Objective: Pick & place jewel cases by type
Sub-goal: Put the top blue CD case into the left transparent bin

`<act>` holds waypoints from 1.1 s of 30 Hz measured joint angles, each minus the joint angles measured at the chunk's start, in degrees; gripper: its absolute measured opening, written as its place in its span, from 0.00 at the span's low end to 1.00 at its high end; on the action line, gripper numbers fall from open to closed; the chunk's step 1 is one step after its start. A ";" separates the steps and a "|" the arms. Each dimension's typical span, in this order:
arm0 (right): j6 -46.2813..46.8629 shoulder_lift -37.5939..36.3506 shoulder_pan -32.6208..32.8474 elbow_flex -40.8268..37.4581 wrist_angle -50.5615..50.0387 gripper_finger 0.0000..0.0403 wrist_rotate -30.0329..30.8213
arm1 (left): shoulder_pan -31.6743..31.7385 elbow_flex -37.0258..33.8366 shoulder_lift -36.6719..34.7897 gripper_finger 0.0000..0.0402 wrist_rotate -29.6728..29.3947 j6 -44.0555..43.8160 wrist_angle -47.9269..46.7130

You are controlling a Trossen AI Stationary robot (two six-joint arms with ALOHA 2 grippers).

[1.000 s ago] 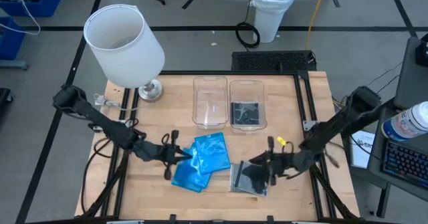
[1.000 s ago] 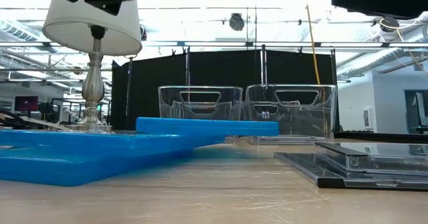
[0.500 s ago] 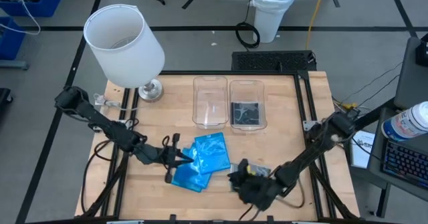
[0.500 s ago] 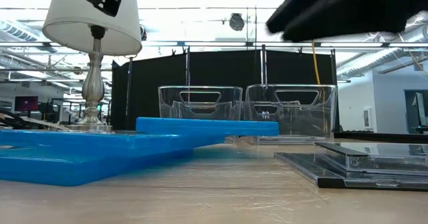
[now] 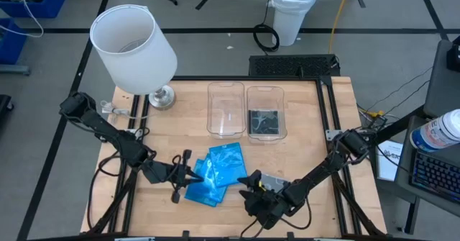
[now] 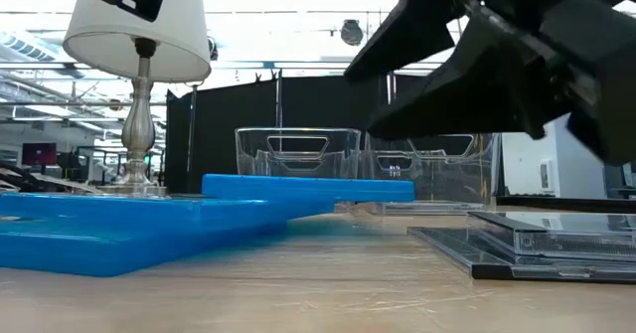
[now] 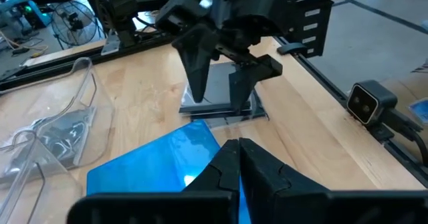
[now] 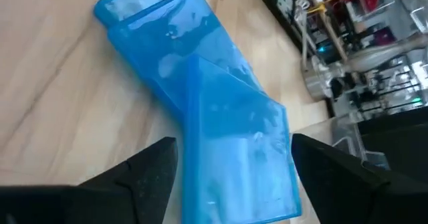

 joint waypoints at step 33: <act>72.29 -25.31 -21.28 -27.74 17.09 0.62 -48.49 | -0.33 0.00 11.56 0.06 -2.56 -3.81 -4.33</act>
